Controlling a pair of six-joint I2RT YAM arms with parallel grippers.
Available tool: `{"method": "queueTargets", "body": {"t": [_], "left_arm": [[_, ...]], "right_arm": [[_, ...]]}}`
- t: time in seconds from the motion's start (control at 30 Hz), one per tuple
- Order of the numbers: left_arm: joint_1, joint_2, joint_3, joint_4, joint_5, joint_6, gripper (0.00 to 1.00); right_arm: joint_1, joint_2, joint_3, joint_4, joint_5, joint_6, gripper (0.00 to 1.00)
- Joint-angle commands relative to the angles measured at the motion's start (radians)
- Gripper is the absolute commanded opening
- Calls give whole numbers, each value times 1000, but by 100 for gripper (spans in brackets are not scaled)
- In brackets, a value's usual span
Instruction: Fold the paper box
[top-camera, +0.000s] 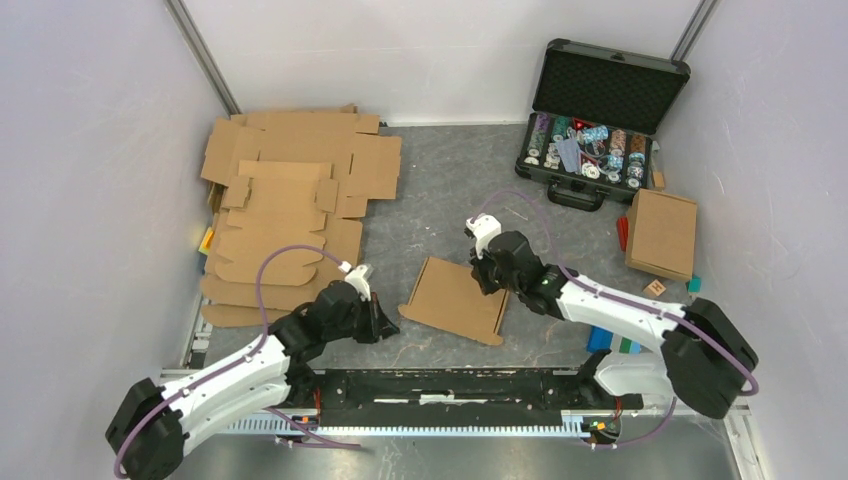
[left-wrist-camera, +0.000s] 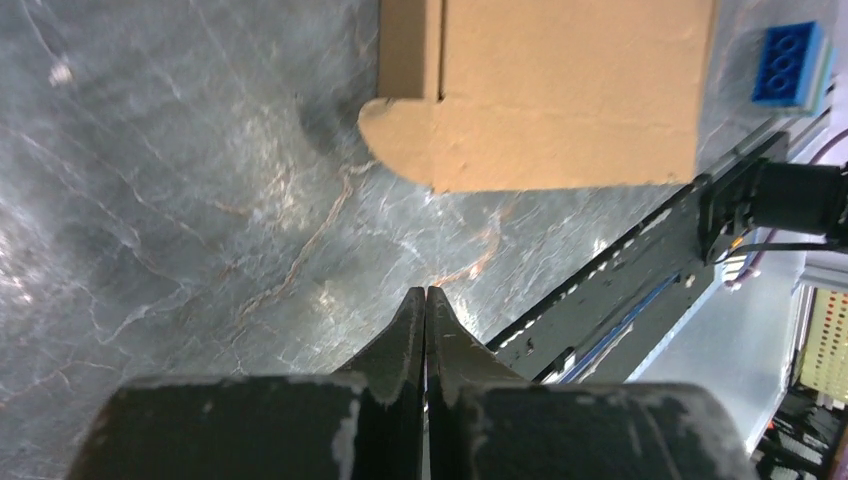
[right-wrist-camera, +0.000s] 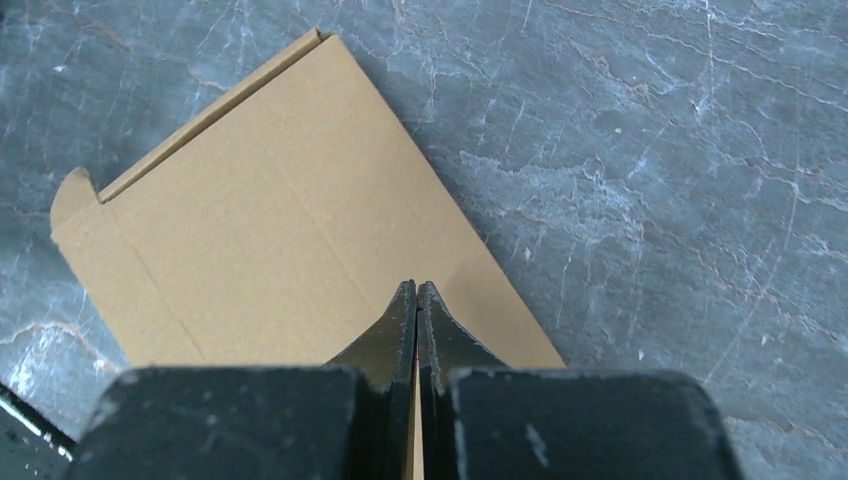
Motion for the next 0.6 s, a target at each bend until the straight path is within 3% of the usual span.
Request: {"method": "queueTargets", "body": {"t": [0.0,0.57], "left_arm": [[-28,30,-14,77,28,-50,2],[-127,235,-22,326,27,-77,2]], "right_arm": [[-25,90,85,82,4,16,0],[-78,317,127,103,-65,-31,0]]}}
